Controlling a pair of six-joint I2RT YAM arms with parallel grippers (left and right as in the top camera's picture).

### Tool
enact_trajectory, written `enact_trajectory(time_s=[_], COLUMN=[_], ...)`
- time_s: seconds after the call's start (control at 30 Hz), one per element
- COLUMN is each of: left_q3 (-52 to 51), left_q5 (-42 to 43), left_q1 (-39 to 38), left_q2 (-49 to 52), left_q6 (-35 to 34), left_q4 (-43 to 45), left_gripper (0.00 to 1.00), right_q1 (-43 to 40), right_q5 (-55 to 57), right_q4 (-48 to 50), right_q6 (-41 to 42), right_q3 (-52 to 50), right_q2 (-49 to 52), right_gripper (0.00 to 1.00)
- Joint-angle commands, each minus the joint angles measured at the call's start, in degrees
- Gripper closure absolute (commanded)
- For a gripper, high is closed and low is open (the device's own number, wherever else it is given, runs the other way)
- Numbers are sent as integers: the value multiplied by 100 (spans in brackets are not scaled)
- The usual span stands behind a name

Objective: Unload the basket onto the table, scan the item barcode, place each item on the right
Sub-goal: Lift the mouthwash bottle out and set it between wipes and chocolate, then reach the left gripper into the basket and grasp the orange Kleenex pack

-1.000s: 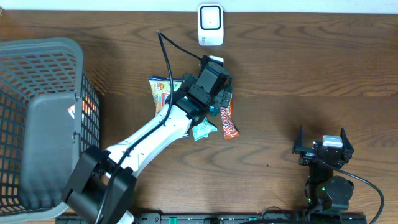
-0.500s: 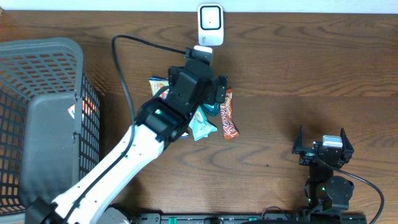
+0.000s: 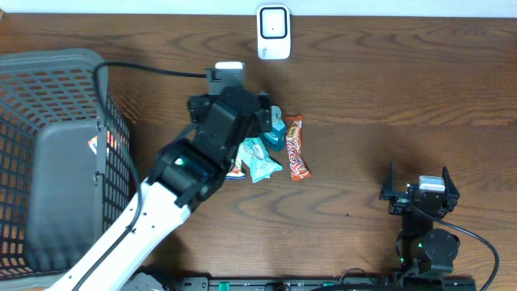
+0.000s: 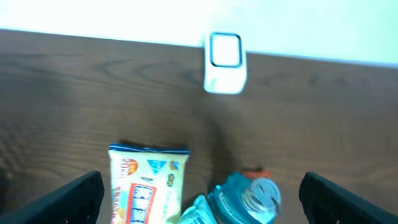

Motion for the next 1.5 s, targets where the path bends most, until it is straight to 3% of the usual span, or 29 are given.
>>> enact_trajectory(time_s=[0.0,0.23,0.47,0.67,0.83,0.97,1.1,1.47], left_q3=[33,33,33,33,31,31,31,31], left_q5=[-420,-417,-420,-348,815,2249,3654,3847], left_q1=[275,1014,2229,3766,5438,6839,7501,7639], left_q2=[-459,-1268,-1840,-1910,-1755,-1231,-417,2100], left_q6=[-597,-654,-911,-1274,-1272,-1259,-780,372], left_q4=[-122,-396,-1128,-1768,-1915,-1993,-2142,-2371], left_gripper=[0,0,0,2,2,2,2,2], right_q1=[-24,-24,-24,-24,-24,-24,-24,-24], right_q5=[44,44,44,44,44,44,44,44], right_q4=[-20,-20,-20,-20,-20,-20,-20,-20], right_q6=[-39,-39,-39,-39,-39,-39,-39,-39], right_q3=[-4,-4,-4,-4,-4,-4,-4,-4], right_q2=[-24,-24,-24,-24,-24,-24,-24,-24], right_gripper=[1,1,1,1,1,1,1,1])
